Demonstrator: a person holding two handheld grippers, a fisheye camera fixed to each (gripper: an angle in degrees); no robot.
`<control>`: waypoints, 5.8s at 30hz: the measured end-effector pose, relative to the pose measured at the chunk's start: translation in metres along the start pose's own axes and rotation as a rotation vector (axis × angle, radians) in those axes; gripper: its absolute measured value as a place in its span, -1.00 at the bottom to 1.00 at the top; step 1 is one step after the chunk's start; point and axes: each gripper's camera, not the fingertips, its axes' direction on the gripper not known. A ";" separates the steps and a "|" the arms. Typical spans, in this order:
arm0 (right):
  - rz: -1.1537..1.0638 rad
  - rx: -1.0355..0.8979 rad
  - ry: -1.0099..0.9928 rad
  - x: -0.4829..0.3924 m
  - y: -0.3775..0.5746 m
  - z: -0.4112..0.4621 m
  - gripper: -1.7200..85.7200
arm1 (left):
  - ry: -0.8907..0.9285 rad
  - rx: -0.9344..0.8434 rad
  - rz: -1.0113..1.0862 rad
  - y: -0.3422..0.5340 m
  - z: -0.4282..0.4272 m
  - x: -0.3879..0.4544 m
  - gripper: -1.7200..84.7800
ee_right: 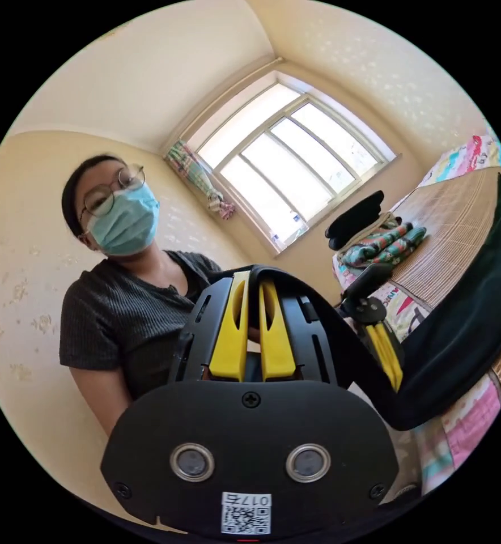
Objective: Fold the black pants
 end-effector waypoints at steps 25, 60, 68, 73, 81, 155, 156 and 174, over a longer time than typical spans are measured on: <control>0.686 -0.016 0.700 0.201 0.037 -0.067 -0.64 | -0.323 0.568 -0.176 0.101 -0.087 0.017 -0.98; 0.058 -0.303 -0.230 0.066 0.041 0.124 -0.93 | -0.253 0.647 -0.124 0.133 -0.155 0.020 -0.98; -0.048 -0.010 -0.139 0.099 -0.047 0.033 -0.94 | 0.001 0.368 -0.098 0.085 -0.121 -0.024 -0.95; 0.093 0.026 0.121 0.180 -0.101 -0.009 -0.91 | -0.053 0.548 -0.231 0.115 -0.160 -0.052 -0.86; 0.386 0.209 0.600 0.245 -0.080 -0.070 -0.75 | -0.088 0.833 -0.376 0.174 -0.215 -0.077 -0.63; 0.639 1.289 0.536 -0.145 0.450 -0.823 -0.80 | 0.137 0.094 -0.371 -0.028 0.069 0.028 -0.80; 0.641 1.285 0.539 -0.146 0.449 -0.823 -0.80 | 0.132 0.092 -0.364 -0.035 0.073 0.030 -0.80; 0.808 0.950 1.710 -0.209 0.307 -0.599 -0.82 | -0.138 0.255 -0.438 -0.038 0.060 0.075 -0.81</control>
